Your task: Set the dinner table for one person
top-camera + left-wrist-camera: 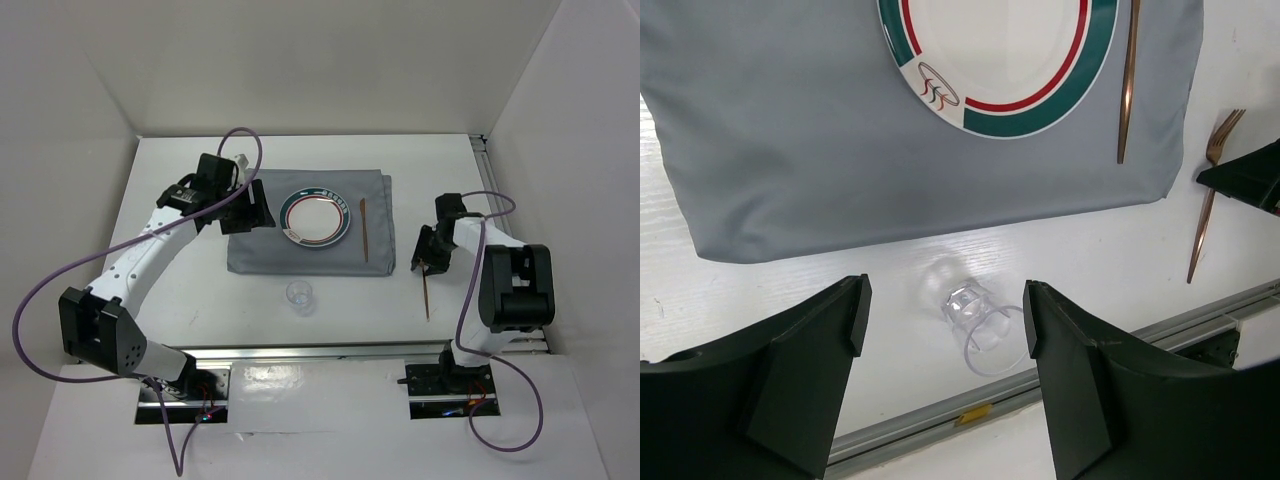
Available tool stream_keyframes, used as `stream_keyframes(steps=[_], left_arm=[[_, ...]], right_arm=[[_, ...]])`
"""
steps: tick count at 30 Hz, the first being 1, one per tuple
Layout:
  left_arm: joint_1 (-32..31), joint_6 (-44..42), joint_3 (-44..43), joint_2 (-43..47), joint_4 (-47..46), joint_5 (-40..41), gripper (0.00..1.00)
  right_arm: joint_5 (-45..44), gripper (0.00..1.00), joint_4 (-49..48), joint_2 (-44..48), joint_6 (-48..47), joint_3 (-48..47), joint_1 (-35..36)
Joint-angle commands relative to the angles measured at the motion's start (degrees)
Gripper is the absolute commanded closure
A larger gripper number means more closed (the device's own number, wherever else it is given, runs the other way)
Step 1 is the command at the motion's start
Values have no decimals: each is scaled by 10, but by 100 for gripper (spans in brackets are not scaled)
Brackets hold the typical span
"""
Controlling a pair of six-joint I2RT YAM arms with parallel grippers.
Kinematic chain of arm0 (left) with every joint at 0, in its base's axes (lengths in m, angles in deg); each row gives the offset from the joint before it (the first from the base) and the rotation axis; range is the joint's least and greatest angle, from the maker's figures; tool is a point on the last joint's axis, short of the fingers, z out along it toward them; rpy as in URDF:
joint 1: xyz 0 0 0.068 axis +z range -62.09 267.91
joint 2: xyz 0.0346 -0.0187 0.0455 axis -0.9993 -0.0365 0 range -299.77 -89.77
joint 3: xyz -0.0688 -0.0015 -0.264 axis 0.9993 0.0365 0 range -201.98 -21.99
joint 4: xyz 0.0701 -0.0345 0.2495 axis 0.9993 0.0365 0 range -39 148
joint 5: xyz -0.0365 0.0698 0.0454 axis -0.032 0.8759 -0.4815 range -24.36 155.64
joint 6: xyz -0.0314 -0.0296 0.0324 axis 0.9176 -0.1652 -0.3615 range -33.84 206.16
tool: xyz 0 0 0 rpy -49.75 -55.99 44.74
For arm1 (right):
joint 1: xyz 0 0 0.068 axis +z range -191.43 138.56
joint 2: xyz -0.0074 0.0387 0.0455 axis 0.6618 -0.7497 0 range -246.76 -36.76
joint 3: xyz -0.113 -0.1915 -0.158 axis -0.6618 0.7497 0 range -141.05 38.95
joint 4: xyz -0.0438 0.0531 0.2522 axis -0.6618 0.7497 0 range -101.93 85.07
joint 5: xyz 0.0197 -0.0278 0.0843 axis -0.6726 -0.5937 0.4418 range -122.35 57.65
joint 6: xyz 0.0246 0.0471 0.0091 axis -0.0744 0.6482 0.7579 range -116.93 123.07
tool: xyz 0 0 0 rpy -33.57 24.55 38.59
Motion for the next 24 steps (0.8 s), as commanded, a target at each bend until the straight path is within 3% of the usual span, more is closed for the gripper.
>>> stream_keyframes(steps=[1, 4, 10, 14, 17, 24], left_arm=[[-2, -7, -3, 20, -4, 3, 21], [-2, -7, -3, 20, -4, 3, 21], [-2, -7, 3, 35, -9, 9, 21], [-2, -12, -16, 41, 3, 14, 21], [3, -18, -39, 41, 20, 19, 21], [43, -7, -96, 77, 64, 79, 22]], right_arm=[[12, 49, -11, -8, -1, 7, -3], [12, 62, 3, -30, 4, 7, -3], [-36, 99, 21, -19, 27, -15, -3], [-48, 100, 47, 25, 27, -66, 17], [-22, 100, 66, 37, 33, -146, 75], [21, 100, 67, -113, 83, -399, 250]])
